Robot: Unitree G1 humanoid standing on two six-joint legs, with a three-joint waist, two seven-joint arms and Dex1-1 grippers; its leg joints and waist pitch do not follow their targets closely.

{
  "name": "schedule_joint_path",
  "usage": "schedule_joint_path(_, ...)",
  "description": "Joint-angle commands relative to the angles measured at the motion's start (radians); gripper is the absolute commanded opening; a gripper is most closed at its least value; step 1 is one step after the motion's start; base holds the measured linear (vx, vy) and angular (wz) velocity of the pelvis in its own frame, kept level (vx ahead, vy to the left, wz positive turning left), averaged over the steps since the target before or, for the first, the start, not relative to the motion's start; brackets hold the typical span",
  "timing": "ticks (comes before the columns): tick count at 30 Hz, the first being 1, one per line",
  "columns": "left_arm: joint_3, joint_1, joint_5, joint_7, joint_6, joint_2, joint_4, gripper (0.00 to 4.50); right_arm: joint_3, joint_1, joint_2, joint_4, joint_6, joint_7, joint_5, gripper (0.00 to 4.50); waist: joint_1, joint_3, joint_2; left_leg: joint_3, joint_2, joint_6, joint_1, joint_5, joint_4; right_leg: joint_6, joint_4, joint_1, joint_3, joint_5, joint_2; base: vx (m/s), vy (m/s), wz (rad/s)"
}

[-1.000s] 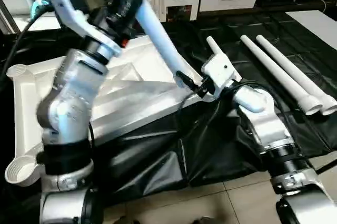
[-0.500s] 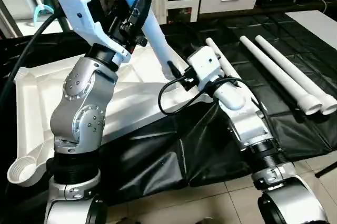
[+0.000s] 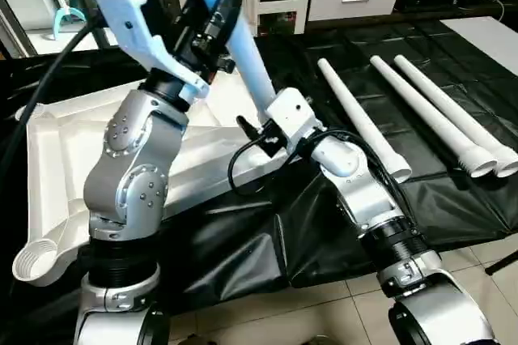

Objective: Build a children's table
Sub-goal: Insert table leg to table base

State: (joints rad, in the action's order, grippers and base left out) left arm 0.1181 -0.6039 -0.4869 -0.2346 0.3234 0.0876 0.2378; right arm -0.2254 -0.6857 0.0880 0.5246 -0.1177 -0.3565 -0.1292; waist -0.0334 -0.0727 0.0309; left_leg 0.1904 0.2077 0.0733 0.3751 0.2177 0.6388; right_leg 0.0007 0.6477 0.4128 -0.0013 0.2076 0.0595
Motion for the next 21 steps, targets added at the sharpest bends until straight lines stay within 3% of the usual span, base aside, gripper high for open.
schedule_joint_path(1,0.002,-0.021,-0.016,-0.003,-0.003,0.004,0.016,1.66,0.024,-0.038,0.003,0.014,-0.011,0.019,-0.003,4.35,0.001,0.093,0.021,-0.007,0.002,-0.011,-0.016,0.052,-0.064,-0.264,-0.049,-0.06,0.014,-0.167,0.034,0.0,0.0,0.0)
schedule_joint_path(13,-0.01,-0.026,-0.009,-0.016,-0.005,0.007,0.008,1.66,0.033,-0.059,-0.004,0.031,-0.016,0.013,0.015,4.35,0.001,0.094,0.026,-0.011,0.001,-0.017,-0.014,0.049,-0.063,-0.275,-0.049,-0.062,0.01,-0.192,0.035,0.0,0.0,0.0)
schedule_joint_path(21,-0.02,-0.019,-0.017,-0.019,-0.001,0.001,0.021,1.66,0.041,-0.086,-0.008,0.071,-0.023,0.012,0.021,3.57,0.001,0.093,0.027,-0.017,0.002,-0.013,-0.009,0.053,-0.064,-0.276,-0.049,-0.065,0.006,-0.171,0.037,0.0,0.0,0.0)
